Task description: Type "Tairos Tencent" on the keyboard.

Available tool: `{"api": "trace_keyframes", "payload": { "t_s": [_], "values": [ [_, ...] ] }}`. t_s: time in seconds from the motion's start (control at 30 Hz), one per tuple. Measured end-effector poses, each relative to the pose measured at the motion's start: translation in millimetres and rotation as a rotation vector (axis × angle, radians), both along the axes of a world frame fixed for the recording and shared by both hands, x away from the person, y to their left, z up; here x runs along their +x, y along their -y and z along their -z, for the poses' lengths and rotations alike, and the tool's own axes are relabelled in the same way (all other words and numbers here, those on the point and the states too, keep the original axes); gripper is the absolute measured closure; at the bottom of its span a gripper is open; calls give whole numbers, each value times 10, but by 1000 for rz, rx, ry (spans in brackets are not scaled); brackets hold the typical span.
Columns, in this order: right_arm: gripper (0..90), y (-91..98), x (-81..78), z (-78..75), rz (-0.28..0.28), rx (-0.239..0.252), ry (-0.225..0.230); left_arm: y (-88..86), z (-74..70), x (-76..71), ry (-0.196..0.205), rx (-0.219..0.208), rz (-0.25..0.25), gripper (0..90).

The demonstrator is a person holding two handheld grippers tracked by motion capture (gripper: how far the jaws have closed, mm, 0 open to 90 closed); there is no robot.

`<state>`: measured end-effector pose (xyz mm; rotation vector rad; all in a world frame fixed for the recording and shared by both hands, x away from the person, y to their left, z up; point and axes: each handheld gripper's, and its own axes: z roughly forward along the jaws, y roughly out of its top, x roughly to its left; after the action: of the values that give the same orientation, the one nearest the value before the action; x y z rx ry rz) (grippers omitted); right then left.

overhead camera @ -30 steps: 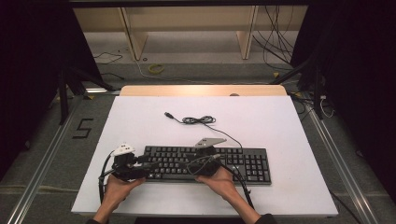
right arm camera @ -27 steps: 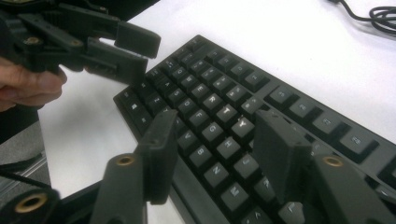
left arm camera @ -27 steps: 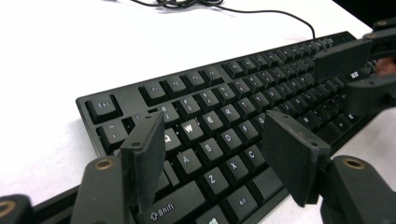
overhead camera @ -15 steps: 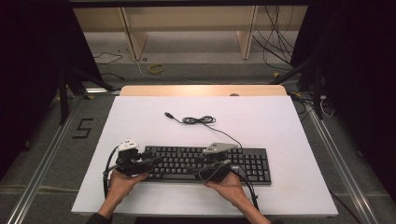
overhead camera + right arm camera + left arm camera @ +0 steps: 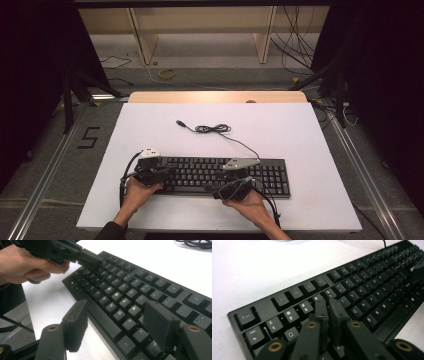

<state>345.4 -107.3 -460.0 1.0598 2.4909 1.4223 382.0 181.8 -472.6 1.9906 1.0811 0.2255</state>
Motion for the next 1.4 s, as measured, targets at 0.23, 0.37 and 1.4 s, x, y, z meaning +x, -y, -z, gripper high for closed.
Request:
{"api": "trace_keyframes", "payload": {
  "t_s": [0.23, 0.37, 1.4],
  "values": [
    [360, 9, -39, -9, -3, 5, 0, 44, 23, 47, -7, 17, 2, 890],
    [350, 10, -49, -6, -4, 6, 5, 49, 40, 65, -16, 27, -2, 890],
    [349, -24, -31, -12, -8, 8, 16, -30, 6, -13, -28, -37, -2, 699]
  ]
}}
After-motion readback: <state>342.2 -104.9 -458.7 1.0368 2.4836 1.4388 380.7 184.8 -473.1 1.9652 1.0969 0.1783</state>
